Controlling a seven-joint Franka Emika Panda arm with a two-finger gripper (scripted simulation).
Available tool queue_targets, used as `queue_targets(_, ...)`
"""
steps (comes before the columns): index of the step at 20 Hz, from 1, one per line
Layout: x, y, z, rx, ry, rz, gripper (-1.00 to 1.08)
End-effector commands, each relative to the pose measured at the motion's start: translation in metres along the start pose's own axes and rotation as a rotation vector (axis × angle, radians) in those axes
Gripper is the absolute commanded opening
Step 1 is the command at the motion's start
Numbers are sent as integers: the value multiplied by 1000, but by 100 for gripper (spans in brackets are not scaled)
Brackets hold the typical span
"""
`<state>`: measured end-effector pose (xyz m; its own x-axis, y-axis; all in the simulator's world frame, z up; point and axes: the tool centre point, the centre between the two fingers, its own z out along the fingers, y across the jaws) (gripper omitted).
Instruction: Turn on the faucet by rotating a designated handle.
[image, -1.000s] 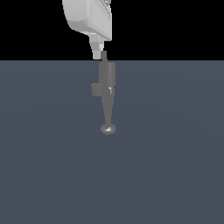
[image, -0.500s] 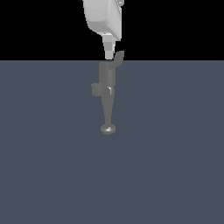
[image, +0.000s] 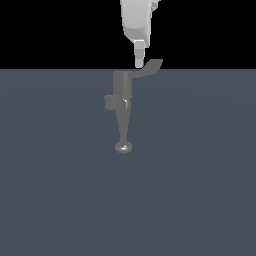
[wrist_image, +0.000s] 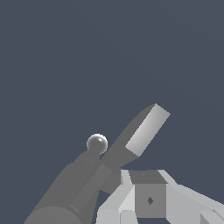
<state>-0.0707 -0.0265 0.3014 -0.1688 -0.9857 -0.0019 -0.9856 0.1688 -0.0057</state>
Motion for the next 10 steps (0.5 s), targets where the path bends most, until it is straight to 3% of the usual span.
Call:
queue_targets(1, 22, -8, 2, -2, 1, 28, -100)
queue_targets(10, 47, -27, 3, -5, 2, 37, -100)
